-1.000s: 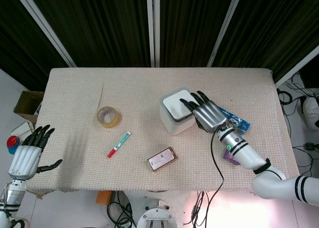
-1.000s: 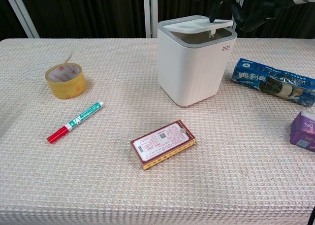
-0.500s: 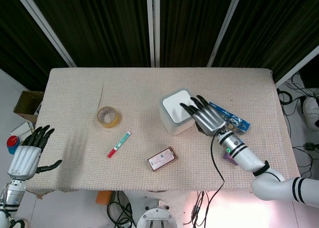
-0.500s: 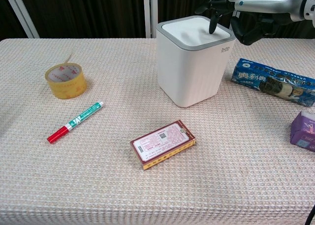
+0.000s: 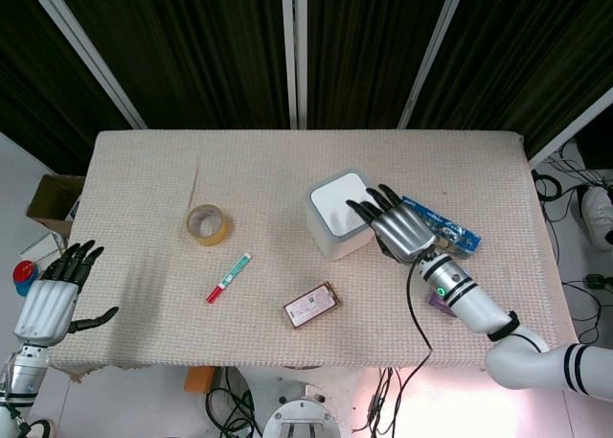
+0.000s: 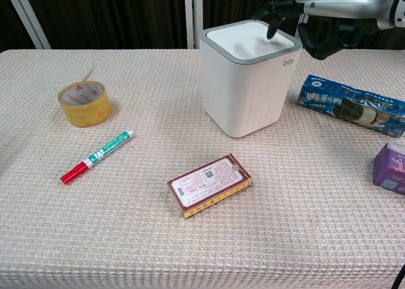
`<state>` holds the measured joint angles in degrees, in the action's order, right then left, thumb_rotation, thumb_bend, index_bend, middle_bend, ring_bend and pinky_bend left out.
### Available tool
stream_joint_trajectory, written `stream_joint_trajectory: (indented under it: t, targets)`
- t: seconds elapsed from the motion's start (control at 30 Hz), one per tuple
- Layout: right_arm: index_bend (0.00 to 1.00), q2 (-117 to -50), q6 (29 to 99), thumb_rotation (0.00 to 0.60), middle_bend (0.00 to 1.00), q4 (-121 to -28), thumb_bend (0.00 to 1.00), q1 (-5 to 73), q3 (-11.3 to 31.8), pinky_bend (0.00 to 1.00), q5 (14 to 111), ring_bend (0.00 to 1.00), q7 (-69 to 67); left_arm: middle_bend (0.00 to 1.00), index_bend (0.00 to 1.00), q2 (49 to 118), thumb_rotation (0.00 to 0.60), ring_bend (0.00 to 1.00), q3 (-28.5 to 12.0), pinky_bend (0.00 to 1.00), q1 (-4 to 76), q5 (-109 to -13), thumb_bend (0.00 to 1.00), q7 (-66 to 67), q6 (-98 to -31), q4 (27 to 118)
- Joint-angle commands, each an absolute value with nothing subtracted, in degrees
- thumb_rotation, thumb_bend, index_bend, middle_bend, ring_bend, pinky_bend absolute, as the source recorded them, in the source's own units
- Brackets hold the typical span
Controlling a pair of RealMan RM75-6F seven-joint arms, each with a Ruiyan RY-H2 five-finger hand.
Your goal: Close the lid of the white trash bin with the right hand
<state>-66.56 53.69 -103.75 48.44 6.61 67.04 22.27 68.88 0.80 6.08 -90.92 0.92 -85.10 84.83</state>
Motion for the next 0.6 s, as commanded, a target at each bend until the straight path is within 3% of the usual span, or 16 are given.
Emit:
stream_joint_trajectory:
  t: [0.03,0.2,0.27,0.4,0.6]
  targets:
    - [0.00,-64.39,60.11,0.589,0.04,-106.16,0.78,45.43,6.40,0.00,70.18,0.00,26.09,0.05,0.08,68.96,0.423,0.04,0.73,0.21,6.03,-90.96,0.16,0.68,-85.32,84.65]
    - [0.00,-61.31,72.75,0.582,0.00,-108.56,0.49,35.10,1.08,0.00,73.69,0.00,29.81,0.05,0.08,69.01,0.421,0.04,0.71,0.21,5.75,-90.70,0.16,-0.48,-85.61,83.75]
    - [0.00,-61.45,77.20,0.582,0.00,-107.23,0.42,30.51,-1.38,0.00,74.44,0.00,29.72,0.05,0.08,69.10,0.420,0.04,0.66,0.21,5.75,-90.40,0.16,-0.91,-85.38,83.25]
    - [0.00,-64.83,85.18,0.581,0.00,-99.35,0.35,20.89,-5.00,0.00,74.91,0.00,24.57,0.05,0.08,69.61,0.423,0.04,0.53,0.21,5.91,-90.37,0.16,-1.87,-85.25,82.38]
    - [0.00,-71.45,91.40,0.584,0.00,-84.84,0.30,12.24,-6.33,0.00,77.71,0.00,11.86,0.05,0.08,69.97,0.423,0.04,0.55,0.21,6.12,-90.49,0.16,-2.20,-84.99,81.71]
